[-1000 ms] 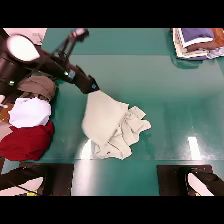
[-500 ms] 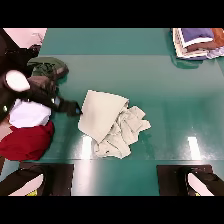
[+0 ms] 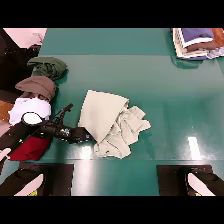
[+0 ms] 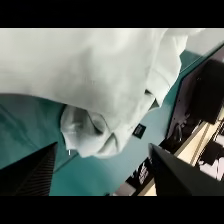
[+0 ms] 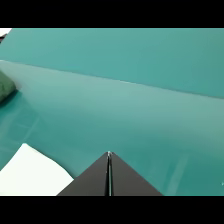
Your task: Fold the shirts.
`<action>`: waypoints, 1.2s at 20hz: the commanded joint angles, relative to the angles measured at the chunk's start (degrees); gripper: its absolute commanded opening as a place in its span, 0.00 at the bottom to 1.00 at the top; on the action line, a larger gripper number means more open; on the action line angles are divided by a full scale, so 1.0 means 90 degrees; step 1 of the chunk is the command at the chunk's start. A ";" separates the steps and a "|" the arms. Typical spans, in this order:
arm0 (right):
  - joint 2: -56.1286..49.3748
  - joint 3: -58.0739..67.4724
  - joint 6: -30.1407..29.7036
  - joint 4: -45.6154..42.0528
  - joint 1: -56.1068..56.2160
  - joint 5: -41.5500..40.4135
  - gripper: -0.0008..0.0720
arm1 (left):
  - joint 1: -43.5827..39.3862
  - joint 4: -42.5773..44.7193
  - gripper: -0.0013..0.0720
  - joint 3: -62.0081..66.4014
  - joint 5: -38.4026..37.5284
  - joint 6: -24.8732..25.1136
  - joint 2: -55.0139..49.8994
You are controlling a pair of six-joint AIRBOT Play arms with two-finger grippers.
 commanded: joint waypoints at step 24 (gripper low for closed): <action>-0.0168 0.0007 0.0007 0.0002 0.0430 -0.0141 0.03 | 0.0000 -0.0549 0.25 -0.0408 0.2382 0.0007 0.0007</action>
